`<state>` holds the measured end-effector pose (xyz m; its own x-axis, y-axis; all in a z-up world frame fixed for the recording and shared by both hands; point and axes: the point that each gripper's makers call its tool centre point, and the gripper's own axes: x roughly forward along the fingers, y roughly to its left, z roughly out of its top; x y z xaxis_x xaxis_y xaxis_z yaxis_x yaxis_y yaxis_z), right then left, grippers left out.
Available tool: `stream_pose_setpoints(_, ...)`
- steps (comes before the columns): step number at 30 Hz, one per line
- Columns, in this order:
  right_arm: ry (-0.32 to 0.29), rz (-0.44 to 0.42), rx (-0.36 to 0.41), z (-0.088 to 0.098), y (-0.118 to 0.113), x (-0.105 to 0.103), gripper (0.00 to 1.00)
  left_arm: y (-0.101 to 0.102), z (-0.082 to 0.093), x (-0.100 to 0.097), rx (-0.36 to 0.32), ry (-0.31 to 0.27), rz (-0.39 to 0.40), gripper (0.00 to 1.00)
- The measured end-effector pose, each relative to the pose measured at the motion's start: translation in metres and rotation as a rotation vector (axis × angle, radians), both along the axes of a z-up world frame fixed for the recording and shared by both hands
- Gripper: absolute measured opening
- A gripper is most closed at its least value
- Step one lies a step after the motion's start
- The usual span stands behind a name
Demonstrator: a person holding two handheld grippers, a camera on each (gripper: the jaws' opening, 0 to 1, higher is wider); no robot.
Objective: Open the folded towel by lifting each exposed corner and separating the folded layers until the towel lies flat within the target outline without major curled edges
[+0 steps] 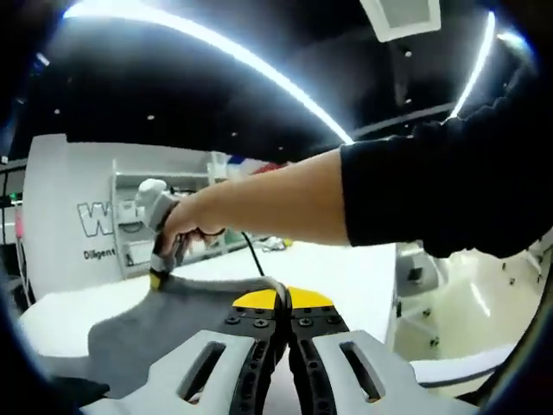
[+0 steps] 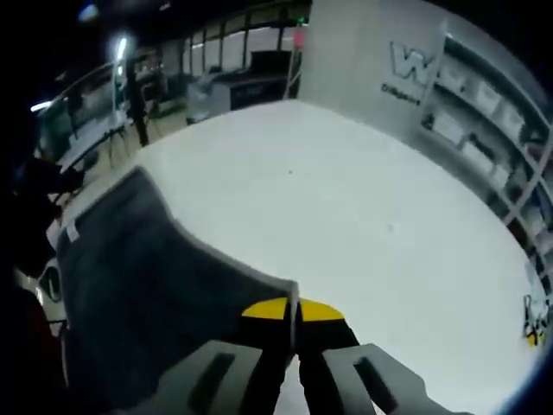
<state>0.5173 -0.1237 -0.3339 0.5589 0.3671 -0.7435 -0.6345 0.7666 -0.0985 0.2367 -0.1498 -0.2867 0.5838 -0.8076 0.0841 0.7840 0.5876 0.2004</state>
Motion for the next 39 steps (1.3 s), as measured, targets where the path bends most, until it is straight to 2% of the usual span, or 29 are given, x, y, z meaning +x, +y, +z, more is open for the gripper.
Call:
stream_pose_setpoints(11, 0.014, -0.032, -0.001, -0.006, -0.034, 0.003, 0.0, -0.028, -0.004, -0.006, 0.04, -0.02, -0.037, 0.01)
stream_pose_setpoints(14, 0.014, -0.051, 0.008, -0.003, -0.046, 0.006, 0.0, -0.033, -0.004, -0.007, 0.023, 0.0, -0.055, 0.01)
stream_pose_setpoints(19, 0.01, -0.075, 0.004, 0.001, -0.065, 0.009, 0.0, -0.044, -0.002, -0.008, 0.023, 0.001, -0.068, 0.01)
stream_pose_setpoints(26, 0.007, -0.087, -0.007, 0.0, -0.079, 0.011, 0.0, -0.063, 0.001, -0.008, 0.043, -0.017, -0.087, 0.01)
stream_pose_setpoints(30, -0.003, -0.094, -0.042, -0.001, -0.088, 0.012, 0.0, -0.071, 0.001, -0.006, 0.047, -0.021, -0.095, 0.01)
stream_pose_setpoints(39, -0.005, -0.119, -0.035, 0.0, -0.112, 0.015, 0.0, -0.095, 0.004, -0.005, 0.066, -0.035, -0.123, 0.01)
